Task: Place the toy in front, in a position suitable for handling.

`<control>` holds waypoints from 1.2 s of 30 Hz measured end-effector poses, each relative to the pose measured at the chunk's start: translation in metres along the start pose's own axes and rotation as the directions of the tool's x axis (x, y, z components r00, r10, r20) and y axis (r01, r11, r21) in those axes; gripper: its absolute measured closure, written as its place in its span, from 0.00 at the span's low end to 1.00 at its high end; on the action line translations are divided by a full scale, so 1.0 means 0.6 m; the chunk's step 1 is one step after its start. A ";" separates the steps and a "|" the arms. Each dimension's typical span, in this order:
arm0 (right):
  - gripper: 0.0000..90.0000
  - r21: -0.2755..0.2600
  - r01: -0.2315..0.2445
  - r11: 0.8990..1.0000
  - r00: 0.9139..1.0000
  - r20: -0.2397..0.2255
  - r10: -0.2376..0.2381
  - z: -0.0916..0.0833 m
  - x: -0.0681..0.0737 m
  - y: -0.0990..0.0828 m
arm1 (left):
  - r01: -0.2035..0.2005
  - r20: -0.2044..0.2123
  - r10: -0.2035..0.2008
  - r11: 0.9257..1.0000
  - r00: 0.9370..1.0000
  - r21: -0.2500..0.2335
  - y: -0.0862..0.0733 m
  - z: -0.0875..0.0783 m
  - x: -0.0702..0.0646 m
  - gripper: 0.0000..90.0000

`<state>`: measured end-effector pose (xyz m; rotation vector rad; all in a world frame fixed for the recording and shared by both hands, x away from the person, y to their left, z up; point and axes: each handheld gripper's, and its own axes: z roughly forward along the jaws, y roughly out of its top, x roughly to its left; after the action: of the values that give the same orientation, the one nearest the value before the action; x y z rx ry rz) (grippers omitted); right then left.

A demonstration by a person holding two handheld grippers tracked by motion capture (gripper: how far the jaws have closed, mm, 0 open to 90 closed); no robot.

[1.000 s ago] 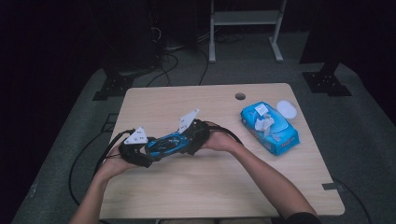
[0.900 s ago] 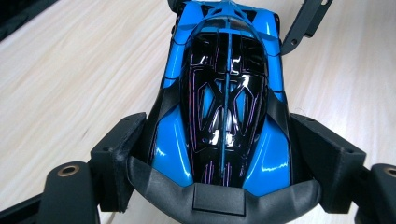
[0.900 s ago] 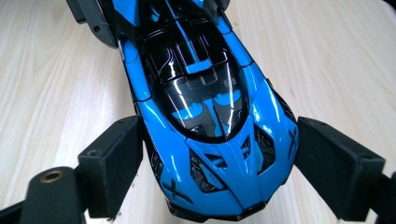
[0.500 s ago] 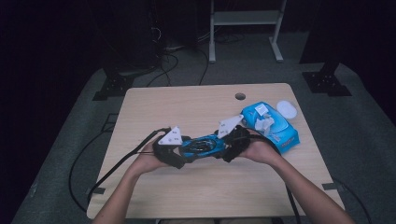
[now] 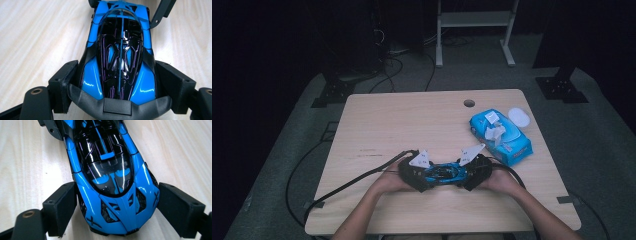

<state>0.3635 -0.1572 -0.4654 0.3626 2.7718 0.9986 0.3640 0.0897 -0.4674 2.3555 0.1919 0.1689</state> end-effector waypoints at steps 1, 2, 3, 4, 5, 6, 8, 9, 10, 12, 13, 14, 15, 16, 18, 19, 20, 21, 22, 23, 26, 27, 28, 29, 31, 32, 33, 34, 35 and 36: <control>0.19 0.000 -0.003 1.000 1.000 -0.002 0.003 0.004 0.000 -0.002 | 0.007 0.007 -0.007 1.000 1.000 0.004 -0.003 0.001 0.003 0.25; 0.19 -0.009 -0.003 1.000 1.000 0.001 0.003 0.005 0.000 -0.003 | 0.016 0.012 -0.016 1.000 1.000 -0.006 -0.007 0.002 0.004 0.25; 0.19 -0.012 -0.004 1.000 1.000 0.002 0.004 0.006 0.001 -0.003 | 0.019 0.016 -0.019 1.000 1.000 0.001 -0.010 0.003 0.006 0.25; 0.19 -0.013 -0.006 1.000 1.000 0.003 0.006 0.007 0.001 -0.002 | 0.010 0.015 -0.010 1.000 1.000 0.010 -0.013 0.003 0.008 0.25; 0.19 -0.016 -0.005 1.000 1.000 0.010 0.005 0.009 0.002 -0.001 | 0.012 0.012 -0.012 1.000 1.000 0.011 -0.016 0.003 0.007 0.25; 0.19 -0.022 -0.004 1.000 1.000 0.009 0.004 0.011 0.003 0.000 | 0.013 0.013 -0.013 1.000 1.000 0.010 -0.018 0.002 0.009 0.25; 0.19 -0.034 -0.014 0.999 1.000 0.004 0.014 0.014 0.003 -0.001 | 0.019 0.014 -0.019 1.000 1.000 0.008 -0.021 0.000 0.010 0.24; 0.19 -0.040 -0.019 0.999 1.000 0.005 0.019 0.014 0.003 -0.001 | 0.029 0.014 -0.029 1.000 0.999 0.001 -0.022 0.000 0.009 0.24; 0.19 -0.043 -0.020 0.999 1.000 0.007 0.020 0.015 0.004 -0.002 | 0.029 0.011 -0.029 1.000 1.000 -0.002 -0.023 0.000 0.008 0.24; 0.18 -0.027 -0.019 0.999 1.000 0.018 0.019 0.016 0.006 -0.002 | 0.017 -0.002 -0.017 1.000 1.000 -0.001 -0.024 -0.002 0.006 0.23; 0.17 -0.027 -0.027 0.999 0.999 0.020 0.027 0.013 0.006 -0.002 | 0.022 -0.005 -0.023 1.000 1.000 -0.010 -0.025 -0.004 0.005 0.22; 0.18 -0.028 -0.031 0.999 0.999 0.024 0.032 0.008 0.006 -0.003 | 0.031 -0.006 -0.031 0.999 1.000 -0.018 -0.025 -0.007 0.005 0.21; 0.18 -0.034 -0.032 0.999 0.999 0.029 0.033 0.000 0.008 -0.002 | 0.029 -0.007 -0.029 0.999 1.000 -0.021 -0.027 -0.011 0.005 0.19; 0.18 -0.049 -0.032 0.998 0.999 0.037 0.034 -0.011 0.010 -0.001 | 0.036 -0.013 -0.037 0.999 0.999 -0.036 -0.028 -0.014 0.004 0.19; 0.18 -0.105 -0.056 0.993 0.997 0.051 0.062 -0.042 0.010 0.004 | 0.044 -0.027 -0.045 0.998 0.999 -0.036 -0.031 -0.020 0.002 0.15; 0.18 -0.138 -0.056 0.989 0.994 0.085 0.068 -0.062 0.008 0.006 | 0.046 -0.032 -0.047 0.998 0.998 -0.041 -0.032 -0.023 0.002 0.14; 0.18 -0.173 -0.056 0.983 0.990 0.120 0.077 -0.083 0.003 0.008 | 0.057 -0.032 -0.059 0.997 0.998 -0.053 -0.035 -0.026 0.000 0.14; 0.18 -0.187 -0.059 0.981 0.982 0.164 0.091 -0.102 -0.005 0.009 | 0.060 -0.035 -0.062 0.997 0.997 -0.056 -0.036 -0.028 0.000 0.13; 0.18 -0.186 -0.059 0.981 0.969 0.225 0.101 -0.121 -0.014 0.009 | 0.056 -0.039 -0.058 0.997 0.998 -0.054 -0.038 -0.029 0.000 0.13; 0.18 -0.186 -0.059 0.981 0.969 0.225 0.101 -0.121 -0.014 0.009 | 0.056 -0.039 -0.058 0.997 0.998 -0.054 -0.038 -0.029 0.000 0.13; 0.25 -0.186 -0.089 0.979 0.911 0.381 0.155 -0.162 -0.067 -0.007 | 0.069 -0.048 -0.072 0.996 0.996 -0.051 -0.044 -0.027 0.000 0.11; 0.26 -0.180 -0.134 0.974 0.901 0.386 0.196 -0.165 -0.089 -0.018 | 0.068 -0.052 -0.070 0.996 0.996 -0.054 -0.044 -0.027 -0.001 0.11; 0.27 -0.170 -0.164 0.972 0.891 0.397 0.220 -0.164 -0.105 -0.027 | 0.064 -0.050 -0.066 0.996 0.997 -0.056 -0.044 -0.027 -0.002 0.11; 0.28 -0.148 -0.182 0.972 0.879 0.418 0.229 -0.162 -0.119 -0.036 | 0.060 -0.049 -0.063 0.997 0.997 -0.057 -0.043 -0.027 -0.003 0.11; 0.35 -0.129 -0.243 0.961 0.862 0.425 0.275 -0.155 -0.143 -0.055 | 0.061 -0.058 -0.065 0.996 0.996 -0.063 -0.043 -0.027 -0.004 0.11; 0.39 -0.130 -0.276 0.952 0.861 0.407 0.305 -0.153 -0.153 -0.065 | 0.058 -0.059 -0.061 0.997 0.996 -0.060 -0.043 -0.027 -0.003 0.10; 0.43 -0.125 -0.297 0.947 0.854 0.408 0.322 -0.150 -0.159 -0.072 | 0.066 -0.062 -0.070 0.996 0.996 -0.064 -0.043 -0.026 -0.003 0.10; 0.51 -0.119 -0.304 0.945 0.856 0.401 0.326 -0.149 -0.163 -0.077 | 0.073 -0.065 -0.078 0.995 0.995 -0.066 -0.043 -0.025 -0.004 0.10; 0.59 -0.113 -0.302 0.947 0.859 0.398 0.322 -0.148 -0.165 -0.081 | 0.070 -0.065 -0.075 0.995 0.995 -0.064 -0.043 -0.025 -0.004 0.10; 0.66 -0.112 -0.302 0.947 0.857 0.403 0.321 -0.148 -0.168 -0.084 | 0.068 -0.071 -0.073 0.996 0.995 -0.066 -0.043 -0.025 -0.005 0.10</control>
<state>0.4295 -0.2772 -0.4224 0.9272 2.3404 0.9122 0.3560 0.1174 -0.4754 2.2779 0.3010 0.2245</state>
